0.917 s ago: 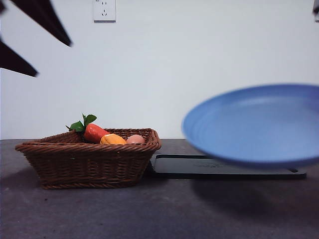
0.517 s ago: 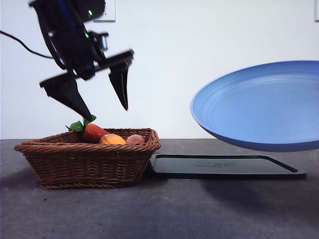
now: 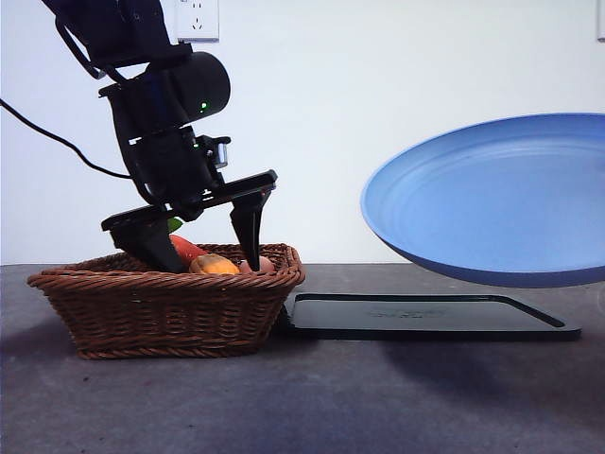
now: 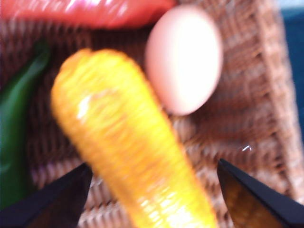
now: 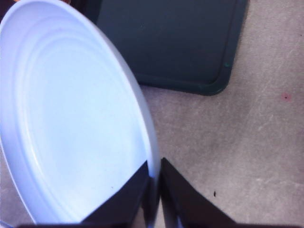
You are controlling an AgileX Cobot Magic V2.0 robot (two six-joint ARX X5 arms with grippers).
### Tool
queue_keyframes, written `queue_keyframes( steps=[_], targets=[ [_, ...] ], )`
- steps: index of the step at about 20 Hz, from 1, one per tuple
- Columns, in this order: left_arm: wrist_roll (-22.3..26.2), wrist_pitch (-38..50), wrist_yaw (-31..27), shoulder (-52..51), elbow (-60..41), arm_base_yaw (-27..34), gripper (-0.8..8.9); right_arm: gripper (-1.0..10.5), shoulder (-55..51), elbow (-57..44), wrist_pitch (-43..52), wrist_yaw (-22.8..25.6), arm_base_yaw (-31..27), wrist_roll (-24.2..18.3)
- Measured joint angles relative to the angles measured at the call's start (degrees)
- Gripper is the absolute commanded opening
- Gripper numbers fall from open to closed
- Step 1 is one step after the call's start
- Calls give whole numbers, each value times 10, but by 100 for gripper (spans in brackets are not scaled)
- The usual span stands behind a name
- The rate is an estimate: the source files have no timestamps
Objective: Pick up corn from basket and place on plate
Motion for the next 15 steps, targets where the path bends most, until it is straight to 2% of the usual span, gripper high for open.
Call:
queue_keyframes(
  steps=[6, 9, 11, 15],
  targets=[
    [0, -8, 0, 14, 1, -1, 352, 2, 0, 0, 0, 0, 0, -3],
    [0, -9, 0, 15, 1, -1, 241, 2, 0, 0, 5, 0, 0, -5],
    [-1, -13, 0, 15, 1, -1, 202, 2, 0, 0, 5, 0, 0, -5],
    [-7, -13, 0, 15, 1, 5, 190, 2, 0, 0, 6, 0, 0, -6]
  ],
)
